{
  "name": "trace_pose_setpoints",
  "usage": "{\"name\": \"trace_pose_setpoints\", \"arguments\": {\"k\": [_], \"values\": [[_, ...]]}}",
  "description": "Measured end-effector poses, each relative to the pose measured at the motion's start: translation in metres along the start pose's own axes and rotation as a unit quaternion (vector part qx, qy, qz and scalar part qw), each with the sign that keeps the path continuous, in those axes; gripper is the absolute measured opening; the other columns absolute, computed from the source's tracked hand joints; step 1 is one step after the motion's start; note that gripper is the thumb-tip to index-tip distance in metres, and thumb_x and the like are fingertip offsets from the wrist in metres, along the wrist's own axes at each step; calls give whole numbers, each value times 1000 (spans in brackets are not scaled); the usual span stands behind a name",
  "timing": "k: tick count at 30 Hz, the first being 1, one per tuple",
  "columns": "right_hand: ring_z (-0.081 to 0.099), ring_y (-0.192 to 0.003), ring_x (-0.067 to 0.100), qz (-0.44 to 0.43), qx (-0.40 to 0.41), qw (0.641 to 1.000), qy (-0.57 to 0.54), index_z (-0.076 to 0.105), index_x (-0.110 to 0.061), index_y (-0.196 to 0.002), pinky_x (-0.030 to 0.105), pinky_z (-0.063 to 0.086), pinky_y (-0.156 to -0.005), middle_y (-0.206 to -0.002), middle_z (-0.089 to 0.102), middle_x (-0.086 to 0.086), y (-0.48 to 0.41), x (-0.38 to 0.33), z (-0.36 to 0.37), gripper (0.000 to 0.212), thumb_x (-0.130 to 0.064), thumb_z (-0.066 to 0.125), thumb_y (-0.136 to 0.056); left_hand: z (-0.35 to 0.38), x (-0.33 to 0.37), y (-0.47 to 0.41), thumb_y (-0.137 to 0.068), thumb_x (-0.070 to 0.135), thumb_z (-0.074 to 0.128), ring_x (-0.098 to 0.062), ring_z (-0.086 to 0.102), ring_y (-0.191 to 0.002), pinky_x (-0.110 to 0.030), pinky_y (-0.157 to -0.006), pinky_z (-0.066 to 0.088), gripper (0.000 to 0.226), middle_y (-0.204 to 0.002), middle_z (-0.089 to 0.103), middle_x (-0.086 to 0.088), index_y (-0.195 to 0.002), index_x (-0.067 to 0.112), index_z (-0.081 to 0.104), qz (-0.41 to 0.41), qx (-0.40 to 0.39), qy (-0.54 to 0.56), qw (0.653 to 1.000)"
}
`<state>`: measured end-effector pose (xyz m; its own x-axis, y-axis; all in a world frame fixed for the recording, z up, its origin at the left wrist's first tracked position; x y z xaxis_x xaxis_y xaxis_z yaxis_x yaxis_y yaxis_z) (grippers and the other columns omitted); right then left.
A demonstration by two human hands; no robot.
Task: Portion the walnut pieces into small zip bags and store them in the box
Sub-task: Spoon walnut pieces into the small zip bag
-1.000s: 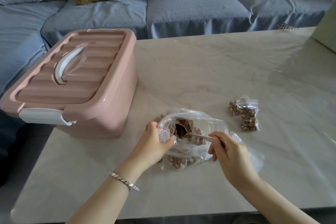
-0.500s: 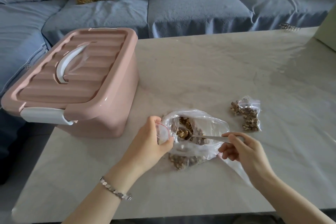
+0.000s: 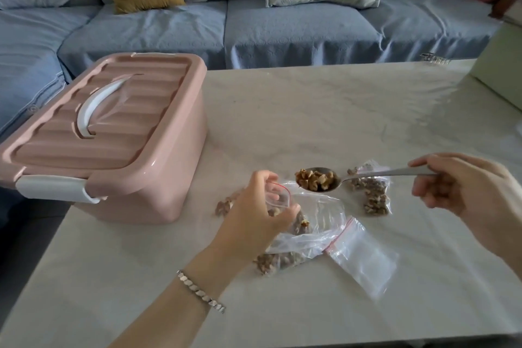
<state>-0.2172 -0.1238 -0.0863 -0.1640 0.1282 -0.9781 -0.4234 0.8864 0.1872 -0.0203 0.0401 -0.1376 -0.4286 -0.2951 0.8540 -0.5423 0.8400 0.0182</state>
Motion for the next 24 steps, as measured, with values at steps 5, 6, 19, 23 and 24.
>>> {"name": "trace_pose_setpoints", "arguments": {"k": [5, 6, 19, 23, 24], "values": [[45, -31, 12, -2, -44, 998, 47, 61, -3, -75, 13, 39, -35, -43, 58, 8, -5, -24, 8, 25, -5, 43, -92, 14, -1, -4, -79, 35, 70, 9, 54, -93, -6, -73, 42, 47, -91, 56, 22, -109, 33, 35, 8, -10, -28, 1000], [45, -31, 11, 1, -54, 997, 62, 61, -3, -74, 13, 39, -35, -43, 58, 8, -5, -26, 12, 25, -5, 43, -92, 16, 0, -4, -79, 36, 70, 8, 54, -92, -6, -74, 43, 48, -93, 55, 21, -111, 33, 35, 9, -18, -34, 999], [55, -44, 12, -306, -108, 860, 394, 60, -27, -73, 29, 44, -51, -58, 63, -10, 60, -89, 85, 24, -35, 41, -87, 18, 1, 5, -80, 34, 69, 12, 53, -84, -1, -68, 39, 41, -89, 56, 21, -108, 32, 40, 14, -11, -19, 1000], [58, -48, 11, -343, -67, 871, 345, 58, -30, -83, 21, 43, -47, -66, 64, -14, 64, -98, 64, 23, -42, 39, -82, 2, -11, 14, -78, 30, 71, 11, 54, -92, 0, -73, 38, 43, -97, 60, 16, -107, 31, 40, 11, 46, -2, 999], [57, -46, 12, -330, -68, 889, 311, 59, -31, -83, 19, 43, -46, -64, 64, -13, 60, -94, 57, 23, -43, 39, -81, -6, -13, 18, -77, 29, 71, 11, 55, -92, -1, -74, 39, 44, -98, 60, 16, -108, 31, 40, 9, 68, 2, 998]]}}
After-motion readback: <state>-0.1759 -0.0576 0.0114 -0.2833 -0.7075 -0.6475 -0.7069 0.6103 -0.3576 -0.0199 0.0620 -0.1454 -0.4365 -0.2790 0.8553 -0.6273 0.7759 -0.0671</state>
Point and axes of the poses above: each hand's wrist, its own y-axis away from the middle knuckle, its own z-axis out of the palm, x = y × z, the point moved 9 cm from there along -y, towards the middle knuckle
